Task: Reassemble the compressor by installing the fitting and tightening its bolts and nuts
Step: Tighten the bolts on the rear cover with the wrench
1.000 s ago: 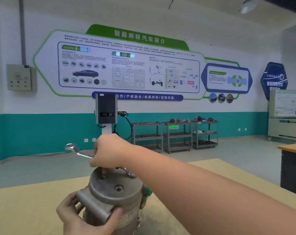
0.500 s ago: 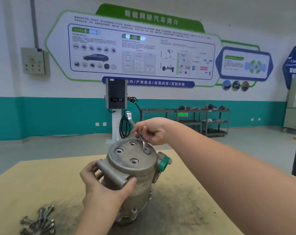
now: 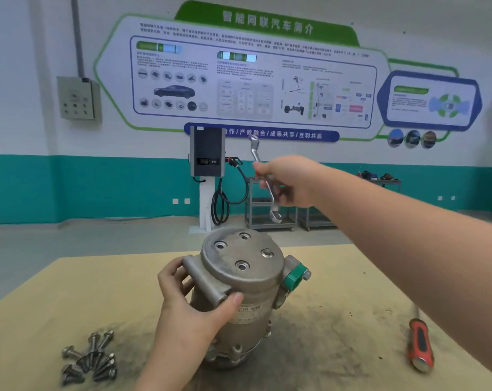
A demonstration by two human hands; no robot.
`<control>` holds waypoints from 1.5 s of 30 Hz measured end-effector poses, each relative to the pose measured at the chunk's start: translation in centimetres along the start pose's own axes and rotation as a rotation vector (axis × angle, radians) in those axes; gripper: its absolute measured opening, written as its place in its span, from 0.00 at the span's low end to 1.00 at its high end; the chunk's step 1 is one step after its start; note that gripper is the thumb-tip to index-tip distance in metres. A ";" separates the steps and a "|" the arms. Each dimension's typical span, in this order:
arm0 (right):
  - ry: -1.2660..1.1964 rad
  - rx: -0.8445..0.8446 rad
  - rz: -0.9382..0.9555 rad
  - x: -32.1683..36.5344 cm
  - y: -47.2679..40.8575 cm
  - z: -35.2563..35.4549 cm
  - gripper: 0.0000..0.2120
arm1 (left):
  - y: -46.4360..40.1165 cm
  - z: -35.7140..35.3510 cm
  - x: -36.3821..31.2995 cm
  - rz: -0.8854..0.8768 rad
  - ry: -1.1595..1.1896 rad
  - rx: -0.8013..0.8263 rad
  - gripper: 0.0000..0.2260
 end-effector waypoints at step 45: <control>-0.604 0.100 0.219 -15.7 8.3 -0.6 0.11 | -5.6 12.4 6.3 0.303 -1.497 0.126 0.10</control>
Point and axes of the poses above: each hand's wrist, its own y-axis away from the middle knuckle, its own z-axis out of the back of the hand, x = y × z, the point moved 9 cm from there along -y, towards the middle knuckle, and after that the axes turned 3 degrees about x, right-handed, at the moved point
